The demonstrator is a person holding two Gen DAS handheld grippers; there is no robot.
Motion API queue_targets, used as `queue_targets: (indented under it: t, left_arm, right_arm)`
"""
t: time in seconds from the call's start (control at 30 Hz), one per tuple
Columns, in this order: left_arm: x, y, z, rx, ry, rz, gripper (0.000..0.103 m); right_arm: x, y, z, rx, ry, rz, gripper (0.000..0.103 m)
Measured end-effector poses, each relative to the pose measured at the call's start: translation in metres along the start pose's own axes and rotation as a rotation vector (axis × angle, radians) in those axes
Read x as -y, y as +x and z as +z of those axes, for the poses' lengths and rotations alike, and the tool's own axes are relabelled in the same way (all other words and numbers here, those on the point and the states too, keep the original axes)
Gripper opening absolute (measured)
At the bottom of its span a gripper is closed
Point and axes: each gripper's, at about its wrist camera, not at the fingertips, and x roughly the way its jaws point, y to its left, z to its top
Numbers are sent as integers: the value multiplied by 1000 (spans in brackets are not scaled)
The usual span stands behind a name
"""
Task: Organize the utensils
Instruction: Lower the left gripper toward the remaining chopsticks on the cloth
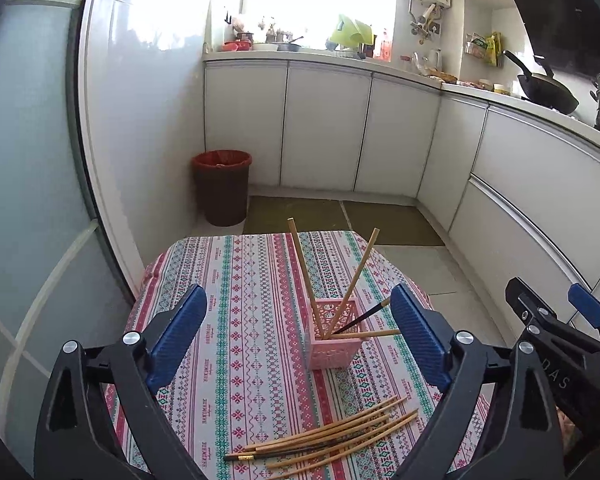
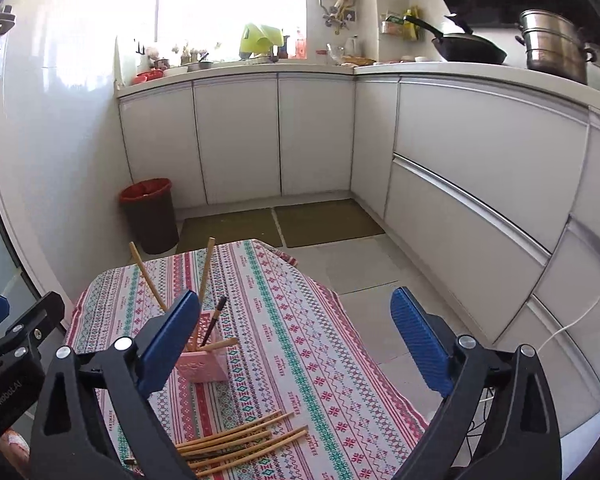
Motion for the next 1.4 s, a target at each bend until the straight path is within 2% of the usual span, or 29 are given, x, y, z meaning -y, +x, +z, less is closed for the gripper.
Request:
queue_targets:
  t: [0.17,0.6,0.67,0.8,0.9,1.03,1.2,1.23,1.3,1.37,1.4]
  left_arm:
    - [8,-7,-10,-4,25,5,95]
    - [21,-15,-31,-66,66,-21,96]
    - [23,-5,-33,-138,85,-48,96]
    - [38,30,-52,-389,174,-152,96]
    - [56,51,-80,-489,278,-167,96]
    - [85,77,-120,-619,393,-216,96]
    - [117,102,-152,-696,507,-249,95]
    - [125,106,-155,-700,526,-261,93]
    - [141,115,-161,-710,575,-308,76]
    - [153,130,-166,-745,607,-323,60]
    - [157,138,-167,-759,614,-318,57]
  right_arm:
    - [13,-7,-15,-8,-6,-37,96]
    - [37,-23,-33,-61,31,-29,96]
    - [47,-23,-36,-91,61,-19,96]
    - [76,-19,-53,-192,172,41,96]
    - [96,-14,-65,-239,222,52,96]
    - [113,-8,-73,-258,252,40,96]
    - [135,7,-80,-318,327,58,96]
    - [140,9,-81,-327,340,59,96]
    - [149,12,-83,-328,357,48,96]
    - [158,15,-83,-317,369,33,96]
    - [162,16,-83,-313,373,26,96]
